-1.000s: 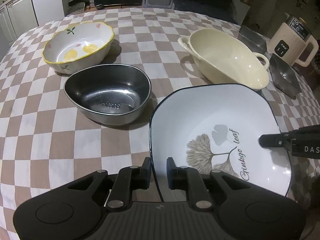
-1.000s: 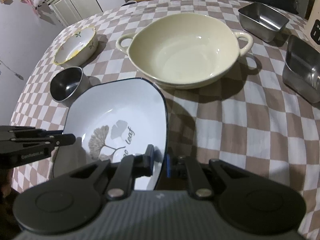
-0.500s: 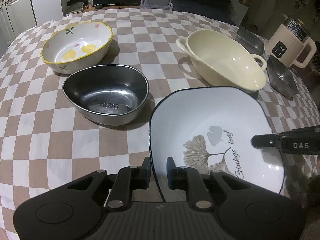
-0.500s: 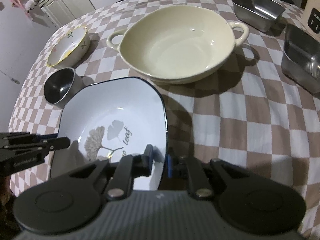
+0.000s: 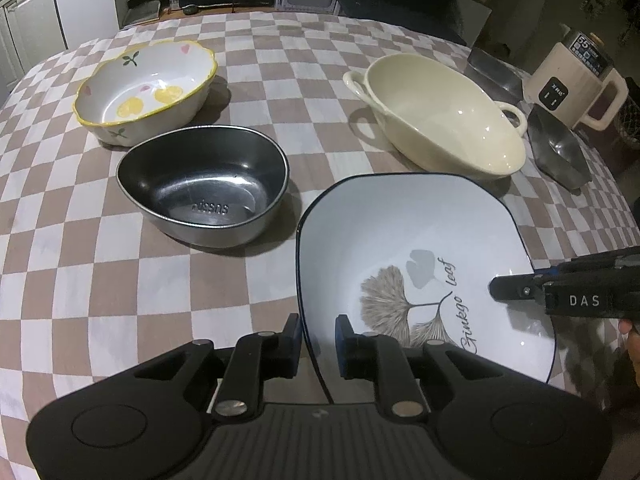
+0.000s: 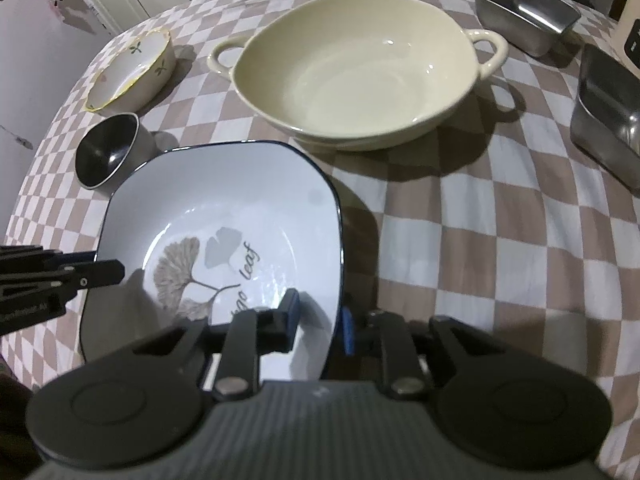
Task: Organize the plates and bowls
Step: 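Lower the white plate onto the table and open both grippers, then move both grippers to the cream two-handled bowl rim and close them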
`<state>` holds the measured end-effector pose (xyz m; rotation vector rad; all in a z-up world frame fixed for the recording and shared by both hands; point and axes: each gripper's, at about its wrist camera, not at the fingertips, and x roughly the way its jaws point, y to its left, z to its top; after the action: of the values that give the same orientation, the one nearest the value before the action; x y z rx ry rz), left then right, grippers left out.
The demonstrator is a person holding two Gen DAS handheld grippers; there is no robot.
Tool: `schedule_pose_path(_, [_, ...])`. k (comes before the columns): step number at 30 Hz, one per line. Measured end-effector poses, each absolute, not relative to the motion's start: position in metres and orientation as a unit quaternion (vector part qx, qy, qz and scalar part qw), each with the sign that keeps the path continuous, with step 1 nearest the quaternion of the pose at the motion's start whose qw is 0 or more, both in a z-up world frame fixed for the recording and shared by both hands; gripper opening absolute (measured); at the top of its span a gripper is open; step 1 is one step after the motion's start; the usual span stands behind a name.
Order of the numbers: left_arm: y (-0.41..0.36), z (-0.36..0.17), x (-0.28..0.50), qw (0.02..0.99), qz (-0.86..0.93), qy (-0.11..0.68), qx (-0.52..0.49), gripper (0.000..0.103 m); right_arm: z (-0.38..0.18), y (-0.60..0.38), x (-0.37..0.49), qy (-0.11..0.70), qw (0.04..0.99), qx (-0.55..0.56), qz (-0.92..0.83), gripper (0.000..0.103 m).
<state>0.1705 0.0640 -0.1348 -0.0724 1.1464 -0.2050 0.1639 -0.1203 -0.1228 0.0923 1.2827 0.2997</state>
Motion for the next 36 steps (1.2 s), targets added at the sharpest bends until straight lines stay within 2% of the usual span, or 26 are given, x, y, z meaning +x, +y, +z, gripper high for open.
schedule_pose_path(10, [0.063,-0.136,0.172,0.83,-0.096,0.549,-0.033,0.021,-0.123,-0.121,0.164,0.596,0.789,0.039,0.142,0.027])
schedule_pose_path(11, [0.063,-0.137,0.172,0.828,-0.097,0.551,-0.035,0.025,-0.123,-0.121,0.164,0.597,0.789,0.037,0.142,0.027])
schedule_pose_path(13, [0.063,-0.138,0.17,0.826,-0.098,0.554,-0.037,0.04,-0.122,-0.12,0.162,0.597,0.789,0.029,0.144,0.029])
schedule_pose_path(14, [0.063,-0.138,0.17,0.825,-0.097,0.555,-0.038,0.053,-0.122,-0.119,0.161,0.596,0.789,0.026,0.146,0.031])
schedule_pose_path(15, [0.062,-0.137,0.168,0.826,-0.097,0.555,-0.038,0.063,-0.122,-0.118,0.159,0.597,0.789,0.023,0.147,0.039])
schedule_pose_path(16, [0.062,-0.136,0.167,0.826,-0.097,0.554,-0.037,0.067,-0.122,-0.118,0.158,0.599,0.787,0.021,0.146,0.049])
schedule_pose_path(18, [0.06,-0.134,0.165,0.828,-0.096,0.551,-0.035,0.082,-0.122,-0.118,0.156,0.6,0.786,0.019,0.146,0.057])
schedule_pose_path(20, [0.06,-0.133,0.162,0.828,-0.095,0.552,-0.031,0.089,-0.119,-0.119,0.153,0.598,0.788,0.017,0.146,0.065])
schedule_pose_path(21, [0.06,-0.133,0.161,0.828,-0.093,0.552,-0.029,0.093,-0.117,-0.12,0.152,0.596,0.79,0.018,0.145,0.073])
schedule_pose_path(22, [0.06,-0.132,0.16,0.829,-0.091,0.551,-0.028,0.095,-0.116,-0.121,0.151,0.594,0.791,0.019,0.145,0.08])
schedule_pose_path(26, [0.061,-0.129,0.156,0.833,-0.087,0.545,-0.024,0.101,-0.111,-0.133,0.147,0.584,0.798,0.03,0.144,0.09])
schedule_pose_path(29, [0.062,-0.126,0.154,0.839,-0.08,0.538,-0.025,0.103,-0.106,-0.143,0.144,0.573,0.805,0.043,0.146,0.103])
schedule_pose_path(36, [0.057,-0.107,0.16,0.857,-0.076,0.508,-0.023,0.103,-0.084,-0.16,0.141,0.509,0.845,0.075,0.147,0.103])
